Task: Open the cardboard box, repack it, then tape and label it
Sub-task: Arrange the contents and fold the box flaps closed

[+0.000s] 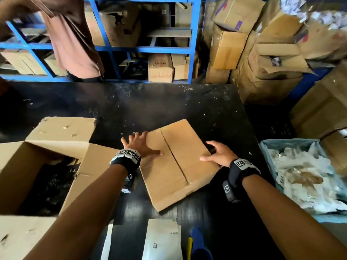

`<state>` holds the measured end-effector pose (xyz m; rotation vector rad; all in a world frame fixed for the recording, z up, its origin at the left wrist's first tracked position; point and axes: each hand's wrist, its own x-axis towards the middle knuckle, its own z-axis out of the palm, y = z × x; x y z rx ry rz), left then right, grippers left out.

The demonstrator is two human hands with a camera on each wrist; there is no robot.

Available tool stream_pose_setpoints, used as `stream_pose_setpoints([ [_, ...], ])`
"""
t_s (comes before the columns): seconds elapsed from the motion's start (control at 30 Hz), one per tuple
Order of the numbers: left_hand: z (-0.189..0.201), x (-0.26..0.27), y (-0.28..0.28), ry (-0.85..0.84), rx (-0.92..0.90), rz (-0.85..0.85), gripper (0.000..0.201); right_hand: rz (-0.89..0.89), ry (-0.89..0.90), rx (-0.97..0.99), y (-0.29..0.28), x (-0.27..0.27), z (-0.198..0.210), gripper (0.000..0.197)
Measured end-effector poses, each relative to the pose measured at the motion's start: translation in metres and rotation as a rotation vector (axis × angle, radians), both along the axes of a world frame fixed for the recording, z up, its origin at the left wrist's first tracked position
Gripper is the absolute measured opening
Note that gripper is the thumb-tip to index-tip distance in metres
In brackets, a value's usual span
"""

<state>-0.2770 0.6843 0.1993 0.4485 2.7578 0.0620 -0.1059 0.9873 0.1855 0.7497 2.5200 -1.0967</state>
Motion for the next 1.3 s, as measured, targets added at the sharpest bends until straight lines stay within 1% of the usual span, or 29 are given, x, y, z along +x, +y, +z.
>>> stream_pose_setpoints([
  [0.07,0.0,0.01,-0.003,0.026,-0.072,0.083,0.129,-0.086,0.019,0.185,-0.002,-0.016,0.004,0.092],
  [0.13,0.002,0.025,-0.006,0.044,-0.134,0.15,0.128,-0.197,0.051,0.349,-0.014,-0.032,0.006,0.089],
  [0.2,-0.001,0.043,-0.012,0.049,-0.141,0.221,0.126,-0.287,0.065,0.392,-0.033,-0.043,0.007,0.09],
  [0.27,-0.004,0.061,-0.022,0.039,-0.111,0.27,0.124,-0.314,0.075,0.303,-0.047,-0.05,0.003,0.09],
  [0.37,-0.005,0.087,-0.038,0.013,-0.104,0.284,0.115,-0.264,0.144,0.142,-0.056,-0.046,-0.006,0.077],
  [0.43,-0.008,0.103,-0.046,0.01,-0.12,0.283,0.112,-0.235,0.159,0.099,-0.061,-0.035,-0.007,0.077],
  [0.5,-0.011,0.115,-0.048,-0.011,-0.112,0.313,0.113,-0.161,0.125,0.099,-0.07,-0.018,-0.007,0.076],
  [0.57,-0.015,0.118,-0.048,-0.025,-0.089,0.34,0.115,-0.106,0.084,0.123,-0.08,-0.001,-0.009,0.068],
  [0.7,-0.016,0.12,-0.05,-0.076,-0.01,0.327,0.113,-0.105,0.092,0.212,-0.091,0.032,-0.01,0.059],
  [0.77,-0.024,0.12,-0.058,-0.11,0.08,0.313,0.111,-0.079,0.125,0.237,-0.096,0.044,-0.01,0.057],
  [0.87,-0.035,0.129,-0.071,-0.167,0.318,0.289,0.11,-0.001,0.136,0.268,-0.103,0.056,-0.009,0.052],
  [0.93,-0.036,0.139,-0.076,-0.16,0.438,0.228,0.105,0.034,0.111,0.283,-0.105,0.061,-0.011,0.053],
  [1.03,-0.034,0.141,-0.074,-0.139,0.424,0.148,0.095,0.04,0.039,0.275,-0.108,0.065,-0.009,0.055],
  [1.17,-0.033,0.132,-0.067,-0.188,0.359,0.128,0.095,0.029,-0.016,0.308,-0.108,0.064,0.0,0.055],
  [1.3,-0.034,0.134,-0.068,-0.206,0.383,0.122,0.095,0.032,-0.038,0.322,-0.105,0.069,0.005,0.056],
])
